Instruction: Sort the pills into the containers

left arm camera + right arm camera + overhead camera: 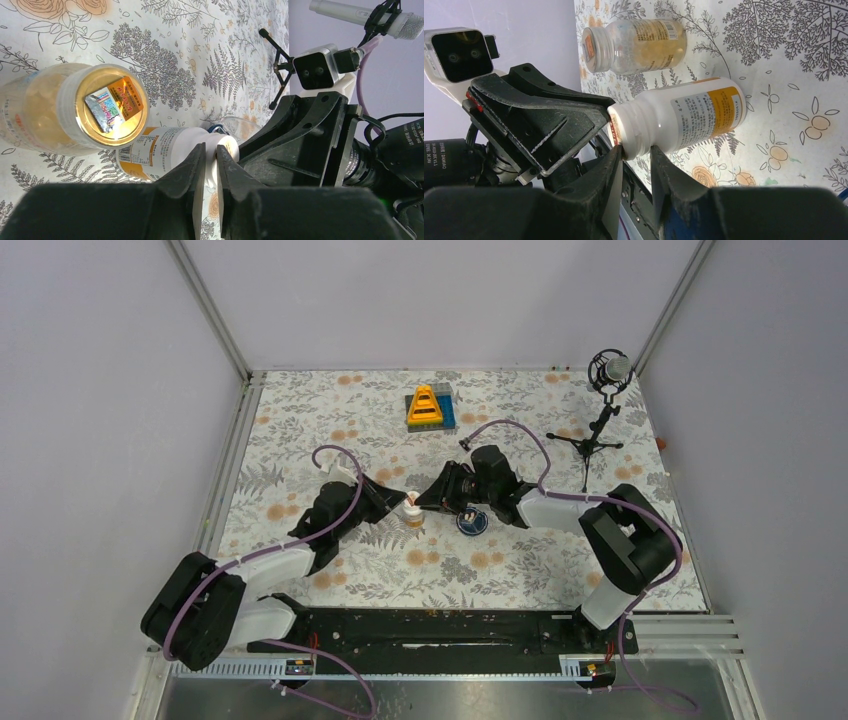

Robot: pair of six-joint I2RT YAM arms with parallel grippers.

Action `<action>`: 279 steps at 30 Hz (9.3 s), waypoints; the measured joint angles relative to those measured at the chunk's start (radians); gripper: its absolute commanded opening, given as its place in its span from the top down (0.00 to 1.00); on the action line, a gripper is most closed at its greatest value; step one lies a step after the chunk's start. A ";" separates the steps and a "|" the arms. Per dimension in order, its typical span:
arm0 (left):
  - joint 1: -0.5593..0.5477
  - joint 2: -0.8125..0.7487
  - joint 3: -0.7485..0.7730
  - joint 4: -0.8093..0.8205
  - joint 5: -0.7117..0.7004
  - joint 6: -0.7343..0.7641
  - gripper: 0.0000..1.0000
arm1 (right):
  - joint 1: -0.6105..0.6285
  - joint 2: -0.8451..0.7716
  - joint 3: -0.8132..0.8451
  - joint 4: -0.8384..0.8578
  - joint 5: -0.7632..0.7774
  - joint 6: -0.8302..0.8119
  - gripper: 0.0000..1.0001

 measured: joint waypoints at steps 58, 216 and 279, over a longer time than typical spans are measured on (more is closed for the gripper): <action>0.006 -0.512 0.171 -0.829 -0.346 0.200 0.30 | 0.310 -0.035 -0.028 -0.136 0.581 -0.608 0.51; 0.015 -0.557 0.083 -0.557 0.007 0.591 0.13 | 0.174 -0.128 0.677 -0.962 0.365 -0.736 0.81; -0.192 -0.231 0.150 -0.054 0.286 0.647 1.00 | 0.135 -0.433 0.316 -0.617 0.315 -0.399 0.62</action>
